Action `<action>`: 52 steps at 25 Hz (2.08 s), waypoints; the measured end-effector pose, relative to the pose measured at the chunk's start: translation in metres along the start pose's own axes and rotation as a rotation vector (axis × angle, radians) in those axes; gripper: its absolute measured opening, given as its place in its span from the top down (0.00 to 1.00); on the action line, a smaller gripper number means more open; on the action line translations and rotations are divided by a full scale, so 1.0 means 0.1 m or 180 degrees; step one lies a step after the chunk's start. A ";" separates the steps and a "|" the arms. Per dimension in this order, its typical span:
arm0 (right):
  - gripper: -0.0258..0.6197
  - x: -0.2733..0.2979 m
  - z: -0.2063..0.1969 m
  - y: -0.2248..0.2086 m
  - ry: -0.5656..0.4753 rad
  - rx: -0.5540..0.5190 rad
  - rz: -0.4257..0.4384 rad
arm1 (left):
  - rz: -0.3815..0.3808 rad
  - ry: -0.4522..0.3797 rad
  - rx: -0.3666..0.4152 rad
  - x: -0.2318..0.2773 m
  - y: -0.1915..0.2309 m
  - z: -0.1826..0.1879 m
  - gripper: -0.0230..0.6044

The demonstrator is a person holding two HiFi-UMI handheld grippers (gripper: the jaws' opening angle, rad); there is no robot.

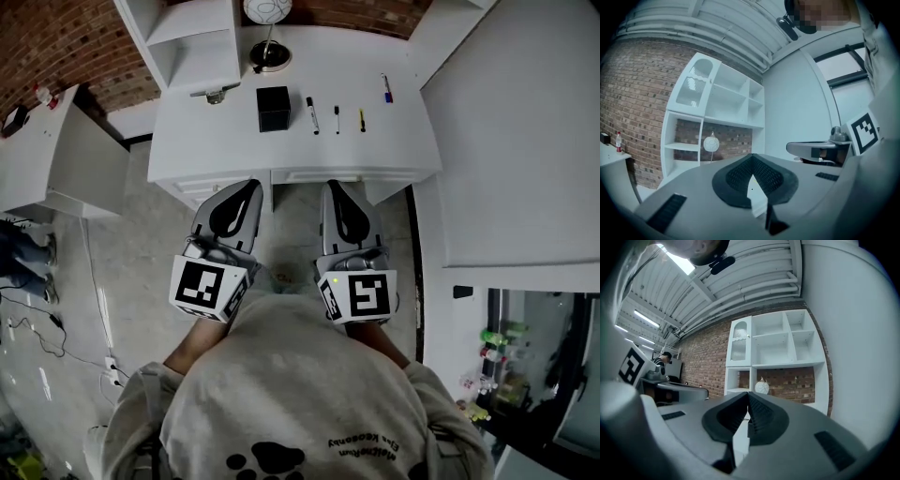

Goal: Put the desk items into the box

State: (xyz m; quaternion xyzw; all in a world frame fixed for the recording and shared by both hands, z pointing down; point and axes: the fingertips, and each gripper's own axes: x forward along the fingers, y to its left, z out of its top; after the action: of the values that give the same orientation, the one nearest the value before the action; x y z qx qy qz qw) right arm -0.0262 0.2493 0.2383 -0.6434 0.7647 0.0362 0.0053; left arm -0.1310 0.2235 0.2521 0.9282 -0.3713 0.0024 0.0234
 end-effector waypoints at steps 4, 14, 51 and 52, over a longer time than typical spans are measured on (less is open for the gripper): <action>0.93 0.10 -0.10 -0.09 0.0050 0.0046 0.0024 | 0.0088 0.0042 -0.0014 0.10 0.12 -0.04 0.95; 0.93 0.52 -0.17 -0.23 0.0044 0.0024 0.0064 | 0.0062 0.0090 -0.0004 0.50 0.31 -0.12 0.95; 0.93 2.52 -0.68 -0.99 0.0431 -0.0022 -0.0412 | -0.0632 0.0374 -0.0179 2.48 1.45 -0.37 0.95; 0.93 2.54 -0.69 -1.00 0.0442 -0.0025 -0.0402 | -0.0632 0.0384 -0.0178 2.50 1.46 -0.39 0.95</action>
State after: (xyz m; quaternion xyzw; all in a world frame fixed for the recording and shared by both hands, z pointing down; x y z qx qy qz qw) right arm 0.0313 -0.0218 0.2886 -0.6913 0.7209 -0.0059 -0.0479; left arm -0.0496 -0.0527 0.3021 0.9576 -0.2753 0.0456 0.0717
